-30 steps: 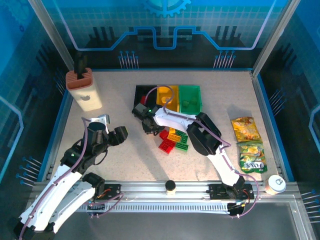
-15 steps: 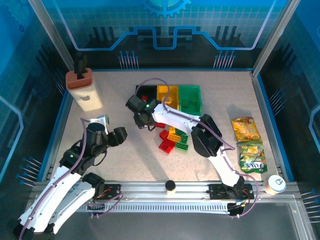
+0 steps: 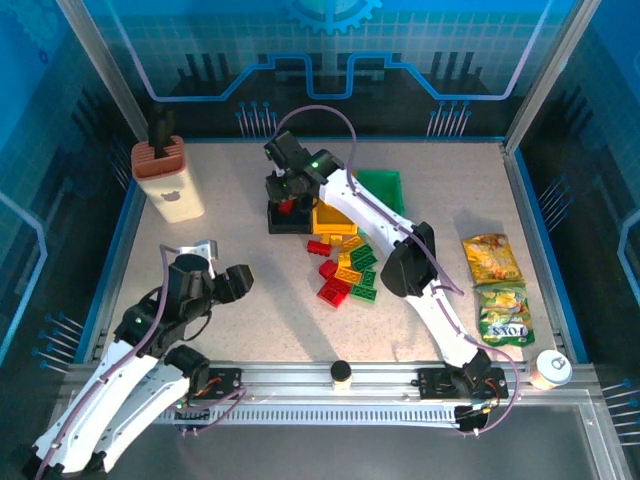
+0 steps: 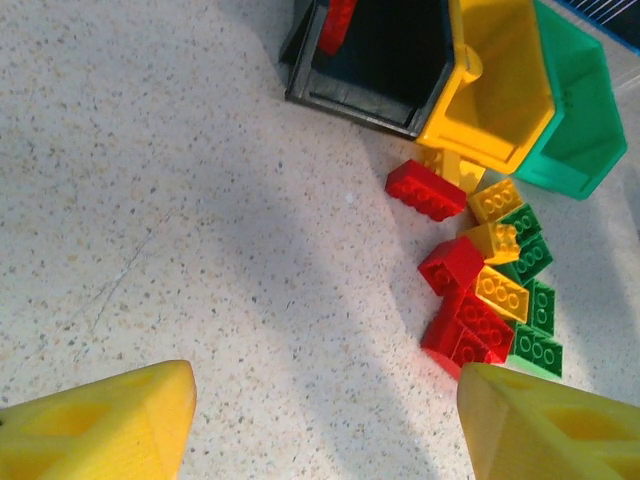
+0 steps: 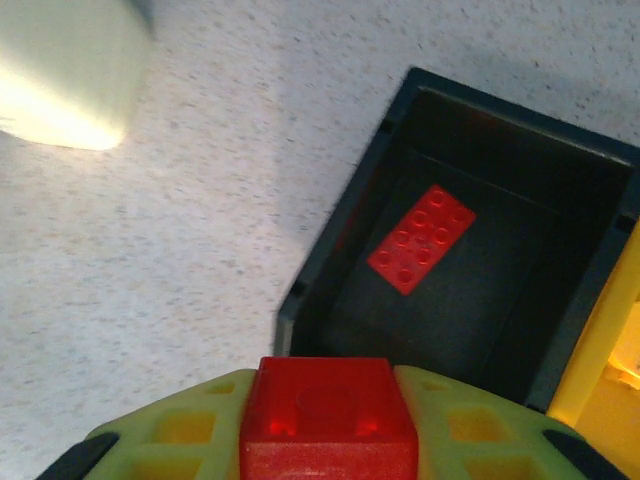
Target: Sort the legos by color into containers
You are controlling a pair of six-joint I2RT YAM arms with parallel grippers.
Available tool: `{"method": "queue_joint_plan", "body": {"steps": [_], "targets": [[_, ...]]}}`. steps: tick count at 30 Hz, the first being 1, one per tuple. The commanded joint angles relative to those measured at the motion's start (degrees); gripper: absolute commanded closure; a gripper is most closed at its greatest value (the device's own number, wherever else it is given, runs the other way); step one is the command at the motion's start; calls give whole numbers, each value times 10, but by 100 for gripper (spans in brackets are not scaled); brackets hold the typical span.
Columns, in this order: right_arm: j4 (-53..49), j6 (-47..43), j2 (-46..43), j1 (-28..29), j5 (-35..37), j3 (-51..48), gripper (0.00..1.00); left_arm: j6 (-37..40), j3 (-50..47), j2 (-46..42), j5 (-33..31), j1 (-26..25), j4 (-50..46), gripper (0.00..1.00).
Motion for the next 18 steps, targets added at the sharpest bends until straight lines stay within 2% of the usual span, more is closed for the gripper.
{"method": "queue_joint_plan", "body": {"steps": [1, 7, 14, 17, 18], "targets": [[-22, -16, 26, -8, -21, 15, 71, -19, -9, -12, 10, -9, -20, 30], [-10, -21, 51, -13, -16, 14, 71, -23, -17, -8, 8, -20, -16, 30], [-4, -19, 69, -12, 0, 14, 66, -20, -21, 1, 10, -29, -9, 30], [-4, -20, 66, -12, 10, 14, 57, -18, -20, 6, 7, -36, -5, 30], [-4, -21, 62, -11, 14, 14, 49, -18, -19, 10, 7, -40, -2, 30]]}}
